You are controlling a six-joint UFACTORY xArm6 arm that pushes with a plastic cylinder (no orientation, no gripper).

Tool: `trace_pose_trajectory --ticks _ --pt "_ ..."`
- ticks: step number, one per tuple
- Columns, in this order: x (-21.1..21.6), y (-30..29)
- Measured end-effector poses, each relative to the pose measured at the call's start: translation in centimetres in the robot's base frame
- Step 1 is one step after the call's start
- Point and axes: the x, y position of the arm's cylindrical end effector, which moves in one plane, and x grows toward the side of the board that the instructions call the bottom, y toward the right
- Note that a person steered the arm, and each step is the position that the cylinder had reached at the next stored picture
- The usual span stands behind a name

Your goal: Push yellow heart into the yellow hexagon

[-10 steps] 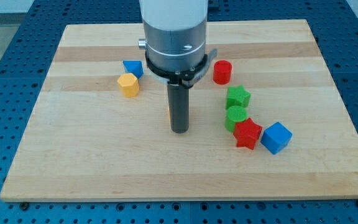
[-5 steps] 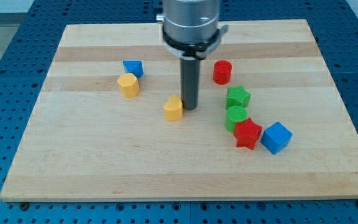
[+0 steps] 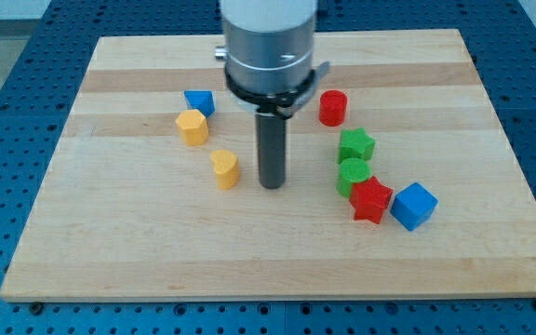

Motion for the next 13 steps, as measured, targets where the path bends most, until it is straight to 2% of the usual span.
trace_pose_trajectory --ticks 1,2,4,5,7,8,9,10,13 --pt "-2.4 -2.6" --pt "-3.0 -5.3" --pt "2.8 -4.8" --pt "3.2 -7.8" --pt "-1.6 -11.2" --pt "0.1 -11.2" --pt "3.7 -10.1" --pt "4.2 -8.6" --pt "-1.4 -9.8"
